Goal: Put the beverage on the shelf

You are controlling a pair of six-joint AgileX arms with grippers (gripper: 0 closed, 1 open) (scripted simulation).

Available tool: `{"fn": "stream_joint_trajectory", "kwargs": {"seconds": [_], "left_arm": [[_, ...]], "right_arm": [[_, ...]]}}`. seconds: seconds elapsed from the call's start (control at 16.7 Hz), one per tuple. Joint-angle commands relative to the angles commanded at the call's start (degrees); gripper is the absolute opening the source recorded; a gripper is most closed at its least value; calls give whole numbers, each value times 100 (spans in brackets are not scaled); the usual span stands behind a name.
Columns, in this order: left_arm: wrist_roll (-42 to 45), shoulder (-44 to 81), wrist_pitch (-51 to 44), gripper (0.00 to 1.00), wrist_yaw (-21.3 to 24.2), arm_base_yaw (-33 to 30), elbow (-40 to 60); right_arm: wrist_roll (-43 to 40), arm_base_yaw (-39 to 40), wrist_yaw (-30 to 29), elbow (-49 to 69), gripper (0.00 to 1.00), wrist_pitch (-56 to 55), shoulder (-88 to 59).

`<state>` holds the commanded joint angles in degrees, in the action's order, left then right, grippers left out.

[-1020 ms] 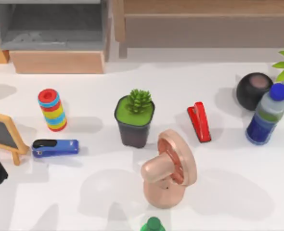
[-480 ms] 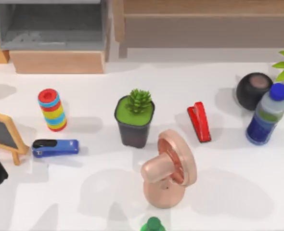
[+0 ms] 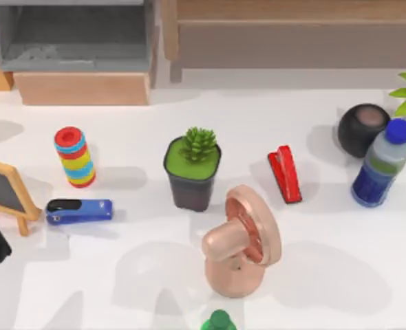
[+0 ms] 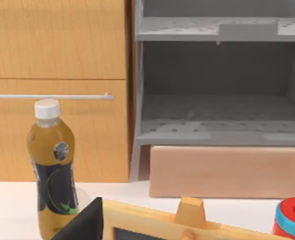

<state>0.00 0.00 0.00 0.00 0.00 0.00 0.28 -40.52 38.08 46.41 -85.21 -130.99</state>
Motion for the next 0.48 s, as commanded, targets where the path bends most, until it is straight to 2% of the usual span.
{"fn": "stream_joint_trajectory", "kwargs": {"seconds": [0.12,0.48], "left_arm": [[0,0,0,100,0,0,0],[0,0,0,100,0,0,0]], "right_arm": [[0,0,0,0,2,0,0],[0,0,0,0,0,0,0]]}}
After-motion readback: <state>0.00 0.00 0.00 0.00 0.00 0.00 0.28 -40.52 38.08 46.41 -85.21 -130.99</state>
